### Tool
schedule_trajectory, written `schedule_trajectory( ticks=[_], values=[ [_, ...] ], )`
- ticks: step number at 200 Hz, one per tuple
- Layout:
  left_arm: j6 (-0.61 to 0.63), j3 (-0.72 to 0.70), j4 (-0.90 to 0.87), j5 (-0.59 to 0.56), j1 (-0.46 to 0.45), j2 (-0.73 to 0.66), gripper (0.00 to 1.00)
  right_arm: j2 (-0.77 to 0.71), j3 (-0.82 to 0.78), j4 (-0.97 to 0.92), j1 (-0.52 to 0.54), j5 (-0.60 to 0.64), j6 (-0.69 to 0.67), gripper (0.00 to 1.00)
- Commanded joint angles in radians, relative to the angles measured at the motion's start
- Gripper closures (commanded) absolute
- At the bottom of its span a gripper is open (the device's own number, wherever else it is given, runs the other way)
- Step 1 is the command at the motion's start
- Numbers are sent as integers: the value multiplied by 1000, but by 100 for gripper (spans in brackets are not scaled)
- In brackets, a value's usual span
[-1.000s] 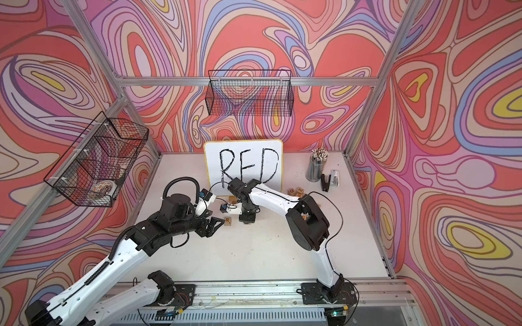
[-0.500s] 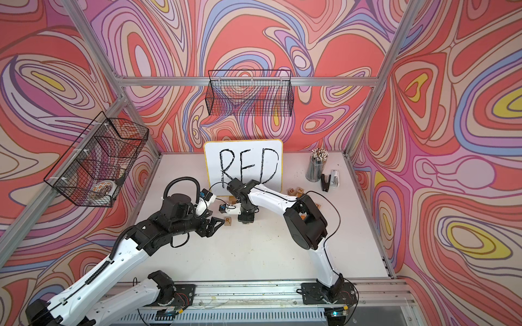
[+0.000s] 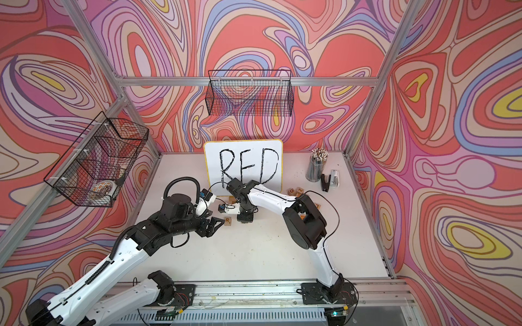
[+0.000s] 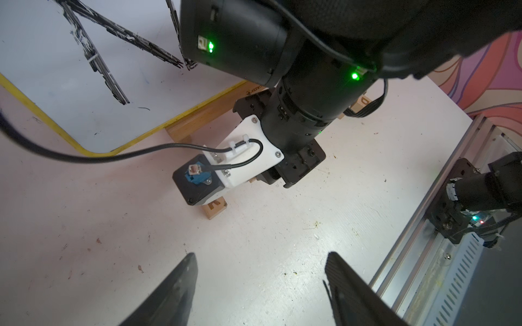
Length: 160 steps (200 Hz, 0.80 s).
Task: Assemble the uppercase word "red" with letter blocks
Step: Place the letter block at the center of the board.
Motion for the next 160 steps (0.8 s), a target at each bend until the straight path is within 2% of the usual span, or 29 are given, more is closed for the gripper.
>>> schedule_trajectory(
  ticks=[1,160],
  values=[
    [-4,-12,-15,-9,-7,-3,26,16,6,7,7,-26,-7,80],
    [-5,-12,-15,-8,-7,-5,25,27,-17,26,23,-38,-7,79]
  ],
)
